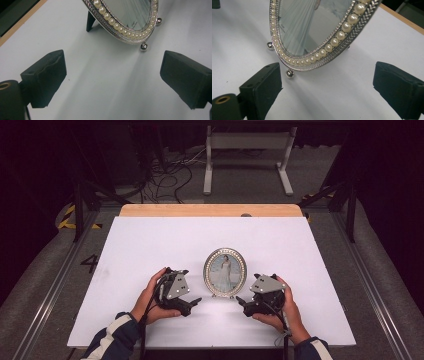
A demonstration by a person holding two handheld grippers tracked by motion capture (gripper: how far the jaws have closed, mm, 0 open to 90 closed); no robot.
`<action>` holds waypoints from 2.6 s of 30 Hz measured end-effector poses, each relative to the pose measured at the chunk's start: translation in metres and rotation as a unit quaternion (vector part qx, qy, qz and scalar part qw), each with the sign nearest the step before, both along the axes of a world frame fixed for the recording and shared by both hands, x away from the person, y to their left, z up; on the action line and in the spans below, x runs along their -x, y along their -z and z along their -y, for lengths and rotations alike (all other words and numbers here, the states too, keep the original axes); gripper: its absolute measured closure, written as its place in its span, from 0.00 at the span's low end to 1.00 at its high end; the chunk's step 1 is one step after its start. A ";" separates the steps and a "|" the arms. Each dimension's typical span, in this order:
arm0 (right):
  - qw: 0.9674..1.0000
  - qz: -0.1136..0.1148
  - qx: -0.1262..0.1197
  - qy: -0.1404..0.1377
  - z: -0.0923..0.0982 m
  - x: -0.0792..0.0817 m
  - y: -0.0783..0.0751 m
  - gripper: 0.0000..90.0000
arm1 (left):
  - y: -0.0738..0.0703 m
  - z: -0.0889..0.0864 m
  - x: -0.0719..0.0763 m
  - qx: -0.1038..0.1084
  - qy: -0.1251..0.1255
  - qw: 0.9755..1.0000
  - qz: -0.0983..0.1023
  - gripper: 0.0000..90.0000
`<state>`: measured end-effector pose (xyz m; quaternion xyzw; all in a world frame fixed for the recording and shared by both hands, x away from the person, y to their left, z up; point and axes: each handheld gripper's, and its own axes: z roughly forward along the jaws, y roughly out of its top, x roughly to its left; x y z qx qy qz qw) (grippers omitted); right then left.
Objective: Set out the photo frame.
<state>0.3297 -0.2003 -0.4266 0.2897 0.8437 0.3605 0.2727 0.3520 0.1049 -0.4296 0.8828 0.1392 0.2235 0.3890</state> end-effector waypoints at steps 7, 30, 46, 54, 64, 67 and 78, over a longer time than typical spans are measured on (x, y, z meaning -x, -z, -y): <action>1.000 0.002 0.005 0.011 0.010 0.003 0.001 0.10 | 0.001 -0.010 0.004 -0.003 -0.007 1.000 0.000 0.08; 0.999 0.017 -0.001 0.032 0.042 0.013 -0.001 0.11 | 0.002 -0.054 0.014 0.001 -0.036 0.999 0.004 0.08; 0.998 0.027 -0.005 0.049 0.055 0.017 -0.001 0.11 | 0.001 -0.079 0.019 0.016 -0.056 0.998 0.006 0.08; 0.998 0.033 -0.005 0.049 0.056 0.020 -0.003 0.11 | 0.001 -0.094 0.025 0.026 -0.073 0.997 0.009 0.07; 0.998 0.034 -0.005 0.060 0.063 0.023 -0.002 0.11 | 0.004 -0.113 0.030 0.032 -0.094 0.995 0.010 0.07; 0.997 0.036 -0.008 0.066 0.068 0.024 -0.002 0.11 | 0.004 -0.116 0.031 0.031 -0.099 0.995 0.009 0.07; 0.995 0.040 -0.009 0.087 0.084 0.031 -0.001 0.11 | 0.009 -0.137 0.035 0.034 -0.125 0.992 0.003 0.07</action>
